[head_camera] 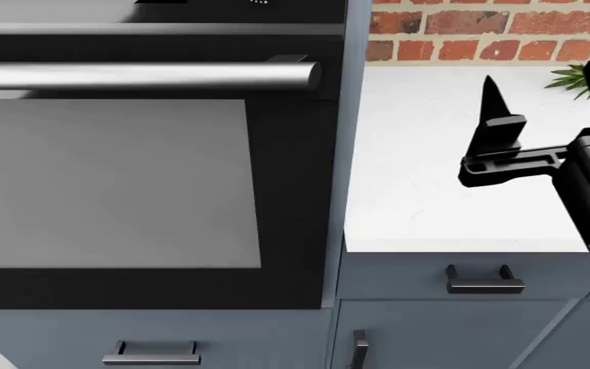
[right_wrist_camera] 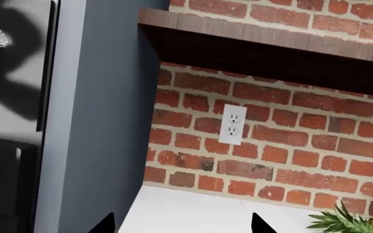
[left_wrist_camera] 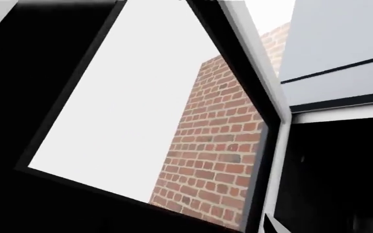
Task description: Open the microwave door
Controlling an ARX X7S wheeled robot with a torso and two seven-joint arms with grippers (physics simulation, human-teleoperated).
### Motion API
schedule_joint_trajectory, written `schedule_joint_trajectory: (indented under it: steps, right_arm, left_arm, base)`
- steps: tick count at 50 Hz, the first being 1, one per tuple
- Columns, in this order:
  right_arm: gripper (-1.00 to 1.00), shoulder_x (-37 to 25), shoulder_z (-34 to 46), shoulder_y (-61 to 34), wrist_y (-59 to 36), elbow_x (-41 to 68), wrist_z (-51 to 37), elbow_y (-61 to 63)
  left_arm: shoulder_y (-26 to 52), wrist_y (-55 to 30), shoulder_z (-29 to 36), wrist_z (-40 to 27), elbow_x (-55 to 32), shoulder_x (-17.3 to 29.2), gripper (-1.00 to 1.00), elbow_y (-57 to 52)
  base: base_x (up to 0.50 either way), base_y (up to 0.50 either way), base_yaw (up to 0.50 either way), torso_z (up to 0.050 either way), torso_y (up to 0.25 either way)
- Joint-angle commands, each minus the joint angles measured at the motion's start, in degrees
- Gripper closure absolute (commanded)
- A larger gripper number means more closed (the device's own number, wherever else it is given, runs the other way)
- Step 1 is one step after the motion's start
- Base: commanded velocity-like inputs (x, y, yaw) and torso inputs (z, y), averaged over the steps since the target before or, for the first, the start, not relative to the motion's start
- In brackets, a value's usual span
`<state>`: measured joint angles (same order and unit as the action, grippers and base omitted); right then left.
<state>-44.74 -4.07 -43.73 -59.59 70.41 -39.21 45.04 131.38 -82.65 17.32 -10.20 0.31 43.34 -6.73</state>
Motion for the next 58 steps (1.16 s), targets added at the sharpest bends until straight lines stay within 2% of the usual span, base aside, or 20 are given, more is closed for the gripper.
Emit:
schedule_joint_trajectory:
  steps: [1,4,11,17,21,25,28,31,37,43,46,51,58]
  right_arm:
    - [-1.0,0.3,1.0,-0.1,0.0,-0.3,-0.1,-0.1]
    - [-1.0,0.3,1.5,-0.5,-0.3,-0.4,-0.2,-0.3]
    - [-1.0,1.3,3.6,-0.8,-0.5,-2.0,-0.5,-0.8]
    - [-1.0,2.3,5.3,-0.7,-0.6,-3.7,-0.9,-1.6]
    - [-1.0,3.0,6.7,-1.9,-1.2,-4.3,-1.5,-2.2]
    - [-1.0,3.7,7.8,-2.9,-1.6,-4.7,-1.8,-2.8]
    - [-1.0,4.0,8.4,-3.0,-1.5,-5.1,-1.6,-3.0]
    - [-1.0,4.0,8.3,-2.7,-1.1,-5.2,-1.4,-2.9]
    - [-1.0,3.6,7.5,-1.8,-0.2,-5.0,-0.9,-2.7]
    - [-1.0,3.4,7.0,-2.0,0.0,-4.2,-0.9,-2.4]
    - [-1.0,3.0,6.3,-1.6,0.2,-3.6,-1.0,-2.1]
    - [-1.0,2.7,5.7,-0.4,1.0,-3.8,-0.7,-1.8]
    - [-1.0,2.4,5.5,1.0,2.1,-4.7,0.1,-2.0]
  left_arm:
    - [-11.2,1.1,-4.4,3.2,6.7,5.9,-1.0,5.6]
    - [-15.6,3.2,-6.2,2.2,7.0,7.2,-1.0,7.3]
    - [-17.0,10.0,-2.4,-0.2,9.0,7.7,-1.0,17.5]
    - [-10.2,17.6,4.2,-1.7,11.9,5.0,-1.0,30.4]
    - [-2.3,24.6,7.3,-3.9,14.0,1.9,-1.0,40.6]
    - [3.4,28.5,7.6,-6.2,15.9,0.1,-1.0,48.7]
    - [3.5,28.8,4.7,-5.1,20.3,-0.4,-1.0,49.6]
    - [1.0,25.9,3.9,-3.3,20.6,0.9,-1.0,46.1]
    - [-10.4,15.7,-1.7,1.7,17.5,3.1,-1.0,28.0]
    - [-20.8,7.3,-8.6,3.6,15.4,2.5,-1.0,13.1]
    - [-23.6,4.4,-10.3,5.0,14.6,1.4,-1.0,6.5]
    - [-21.2,0.4,-8.7,7.5,13.5,-1.5,-1.0,-1.9]
    - [-14.0,-1.9,-4.4,9.9,12.1,-5.5,-1.0,-5.1]
  base:
    - [0.0,0.0,0.0,0.0,0.0]
    - [0.0,0.0,0.0,0.0,0.0]
    - [0.0,0.0,0.0,0.0,0.0]
    - [0.0,0.0,0.0,0.0,0.0]
    - [0.0,0.0,0.0,0.0,0.0]
    - [0.0,0.0,0.0,0.0,0.0]
    - [0.0,0.0,0.0,0.0,0.0]
    - [0.0,0.0,0.0,0.0,0.0]
    - [0.0,0.0,0.0,0.0,0.0]
    - [0.0,0.0,0.0,0.0,0.0]
    - [0.0,0.0,0.0,0.0,0.0]
    - [0.0,0.0,0.0,0.0,0.0]
    - [0.0,0.0,0.0,0.0,0.0]
